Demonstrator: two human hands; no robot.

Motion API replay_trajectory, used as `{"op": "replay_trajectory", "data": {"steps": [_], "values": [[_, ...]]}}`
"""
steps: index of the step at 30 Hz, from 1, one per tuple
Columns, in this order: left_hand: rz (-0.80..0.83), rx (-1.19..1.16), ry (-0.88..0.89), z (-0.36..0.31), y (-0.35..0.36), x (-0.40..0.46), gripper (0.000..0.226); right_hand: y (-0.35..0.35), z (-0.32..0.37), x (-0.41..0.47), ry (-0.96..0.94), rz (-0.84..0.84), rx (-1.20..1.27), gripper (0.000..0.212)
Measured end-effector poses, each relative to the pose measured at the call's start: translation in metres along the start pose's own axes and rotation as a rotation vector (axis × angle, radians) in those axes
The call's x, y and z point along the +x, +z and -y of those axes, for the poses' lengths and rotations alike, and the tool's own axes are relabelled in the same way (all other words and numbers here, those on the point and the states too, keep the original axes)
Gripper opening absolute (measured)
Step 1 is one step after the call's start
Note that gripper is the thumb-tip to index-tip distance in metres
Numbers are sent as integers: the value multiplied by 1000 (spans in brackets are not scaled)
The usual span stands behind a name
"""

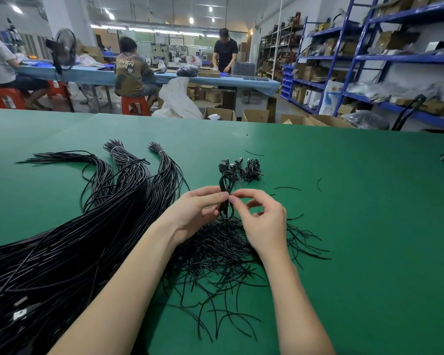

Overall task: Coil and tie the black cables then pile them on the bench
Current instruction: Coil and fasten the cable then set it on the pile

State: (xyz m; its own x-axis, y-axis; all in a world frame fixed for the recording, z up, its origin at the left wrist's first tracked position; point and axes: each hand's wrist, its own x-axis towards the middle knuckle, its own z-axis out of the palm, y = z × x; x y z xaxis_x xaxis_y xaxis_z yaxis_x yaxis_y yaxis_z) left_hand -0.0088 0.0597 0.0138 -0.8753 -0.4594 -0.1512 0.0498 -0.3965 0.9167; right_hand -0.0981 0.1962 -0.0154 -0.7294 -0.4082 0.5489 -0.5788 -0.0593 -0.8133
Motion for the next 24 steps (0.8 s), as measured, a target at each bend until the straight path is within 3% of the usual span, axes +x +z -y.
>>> {"op": "replay_trajectory", "data": {"steps": [6, 9, 12, 15, 17, 21, 24], "values": [[22, 25, 23, 0, 1, 0, 46, -6, 4, 3, 170, 3, 57, 4], [50, 78, 62, 0, -1, 0, 31, -4, 10, 5, 296, 18, 174, 6], [26, 256, 123, -1, -2, 0, 24, -10, 13, 8, 625, 125, 353, 11], [11, 381, 165, 0, 0, 1, 28, -16, 10, 8, 1009, 250, 805, 7], [-9, 318, 137, -2, 2, 0, 33, -18, 12, 9, 958, 289, 828, 5], [4, 144, 35, -8, -2, -1, 46, -19, 16, 10, 532, 304, 460, 14], [11, 120, -10, -8, -3, -2, 43, -17, 14, 9, 280, 264, 262, 16]]}}
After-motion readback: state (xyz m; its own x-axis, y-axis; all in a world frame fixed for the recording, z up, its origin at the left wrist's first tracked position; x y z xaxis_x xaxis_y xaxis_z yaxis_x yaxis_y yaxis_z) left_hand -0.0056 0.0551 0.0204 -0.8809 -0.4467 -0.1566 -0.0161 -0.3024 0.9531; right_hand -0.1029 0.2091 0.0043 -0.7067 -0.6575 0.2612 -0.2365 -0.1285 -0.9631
